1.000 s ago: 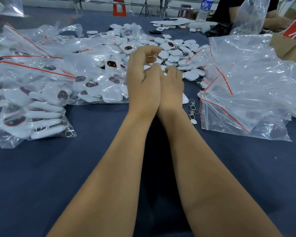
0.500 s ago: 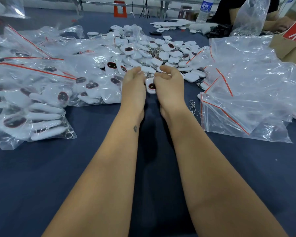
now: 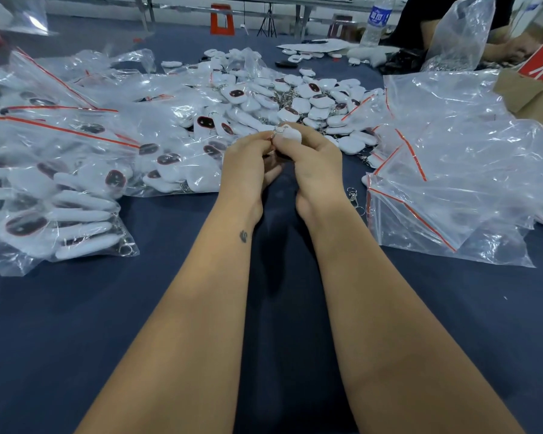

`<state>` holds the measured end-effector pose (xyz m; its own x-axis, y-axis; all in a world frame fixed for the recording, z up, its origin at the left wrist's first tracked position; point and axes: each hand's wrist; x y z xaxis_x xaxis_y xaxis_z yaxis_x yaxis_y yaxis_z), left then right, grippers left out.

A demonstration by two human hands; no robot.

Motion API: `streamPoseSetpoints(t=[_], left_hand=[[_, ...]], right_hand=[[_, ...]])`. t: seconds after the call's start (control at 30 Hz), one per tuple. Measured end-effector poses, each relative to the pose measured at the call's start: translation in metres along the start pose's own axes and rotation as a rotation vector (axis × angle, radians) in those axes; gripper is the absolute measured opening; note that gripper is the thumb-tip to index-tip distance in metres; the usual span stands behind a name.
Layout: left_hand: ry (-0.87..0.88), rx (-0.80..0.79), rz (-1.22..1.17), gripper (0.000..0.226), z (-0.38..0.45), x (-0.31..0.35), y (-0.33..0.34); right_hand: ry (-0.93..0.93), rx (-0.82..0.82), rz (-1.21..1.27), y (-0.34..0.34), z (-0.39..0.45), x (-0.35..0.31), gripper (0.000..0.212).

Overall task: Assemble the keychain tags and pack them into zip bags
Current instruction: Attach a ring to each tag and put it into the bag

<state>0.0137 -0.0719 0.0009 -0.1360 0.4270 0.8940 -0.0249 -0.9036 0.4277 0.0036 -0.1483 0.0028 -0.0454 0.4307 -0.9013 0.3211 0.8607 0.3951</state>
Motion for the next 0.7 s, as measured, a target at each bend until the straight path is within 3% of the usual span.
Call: streamPoseSetpoints(t=[0.17,0.3,0.47,0.7], left_hand=[[0.035,-0.031,0.036,0.017,-0.0001,0.0016,0.0006],[0.059,-0.023,0.062,0.015,-0.0003,-0.0011,0.0002],[0.064,0.076,-0.083,0.022,0.0000,0.0008,-0.0033],[0.035,0.087,-0.190,0.022,0.0006,0.0061,-0.0049]], right_hand=[[0.016,0.066,0.121,0.0011,0.0029,-0.0042,0.007],[0.123,-0.042,0.277,-0.0004,0.0021,-0.0057,0.013],[0.085,-0.061,-0.055,-0.0033,0.0009,-0.0011,0.002],[-0.009,-0.095,-0.307,-0.0001,0.0001,0.0032,0.020]])
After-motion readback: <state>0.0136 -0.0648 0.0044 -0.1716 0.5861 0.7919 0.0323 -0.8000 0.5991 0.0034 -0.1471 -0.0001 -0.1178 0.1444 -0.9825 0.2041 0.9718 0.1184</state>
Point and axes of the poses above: each hand's wrist, its own z-axis towards the middle knuckle, its own y-axis out of the palm, x = y × z, and after that the axes turned 13 degrees about y, right-handed
